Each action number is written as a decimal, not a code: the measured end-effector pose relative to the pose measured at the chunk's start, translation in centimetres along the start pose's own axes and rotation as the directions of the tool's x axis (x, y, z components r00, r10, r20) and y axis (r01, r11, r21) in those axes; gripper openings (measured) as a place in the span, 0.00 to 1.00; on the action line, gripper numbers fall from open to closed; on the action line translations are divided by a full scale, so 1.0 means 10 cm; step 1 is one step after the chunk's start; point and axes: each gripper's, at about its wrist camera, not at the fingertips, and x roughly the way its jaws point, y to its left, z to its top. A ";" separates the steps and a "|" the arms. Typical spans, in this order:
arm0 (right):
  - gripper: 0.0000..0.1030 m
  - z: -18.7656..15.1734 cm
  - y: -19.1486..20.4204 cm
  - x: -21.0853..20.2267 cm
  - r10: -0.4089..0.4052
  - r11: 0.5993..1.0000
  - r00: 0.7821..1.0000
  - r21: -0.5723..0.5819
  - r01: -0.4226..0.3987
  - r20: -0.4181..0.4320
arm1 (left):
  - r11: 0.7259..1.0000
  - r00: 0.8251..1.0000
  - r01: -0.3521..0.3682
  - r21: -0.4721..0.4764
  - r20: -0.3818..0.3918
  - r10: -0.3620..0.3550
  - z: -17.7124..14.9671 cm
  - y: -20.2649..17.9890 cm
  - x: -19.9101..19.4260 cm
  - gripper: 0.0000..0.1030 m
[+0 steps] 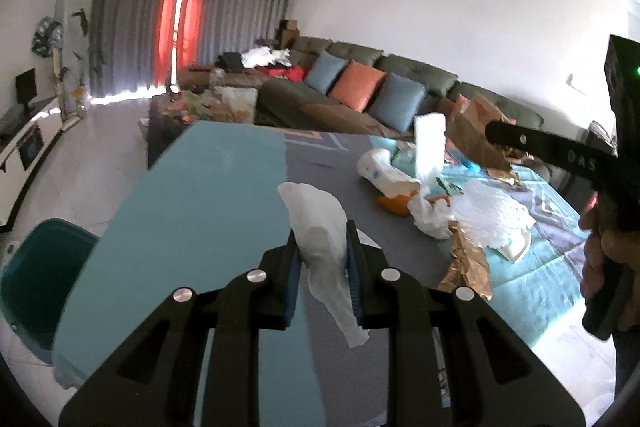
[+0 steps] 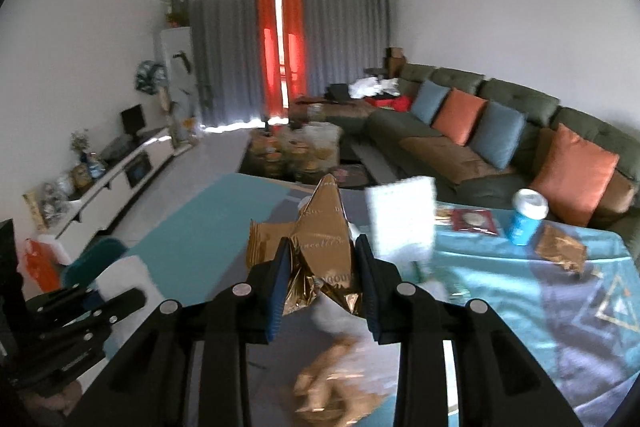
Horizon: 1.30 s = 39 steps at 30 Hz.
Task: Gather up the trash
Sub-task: 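Carry both items over the teal bin and open both grippers to drop them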
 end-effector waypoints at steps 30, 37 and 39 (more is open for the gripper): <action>0.30 0.23 2.74 1.26 0.564 0.789 0.786 -0.115 -0.603 -0.253 | 0.837 0.865 -0.477 -0.267 0.025 0.501 -0.06 2.33 -1.24 0.21; 0.30 0.06 3.41 1.76 0.553 0.759 0.706 -0.083 -0.646 -0.443 | 0.806 0.863 -0.500 -0.316 -0.112 0.492 -0.27 3.05 -0.99 0.23; 0.30 0.01 3.54 1.87 0.521 0.761 0.702 -0.108 -0.639 -0.485 | 0.800 0.867 -0.497 -0.337 -0.145 0.477 -0.34 3.20 -0.90 0.23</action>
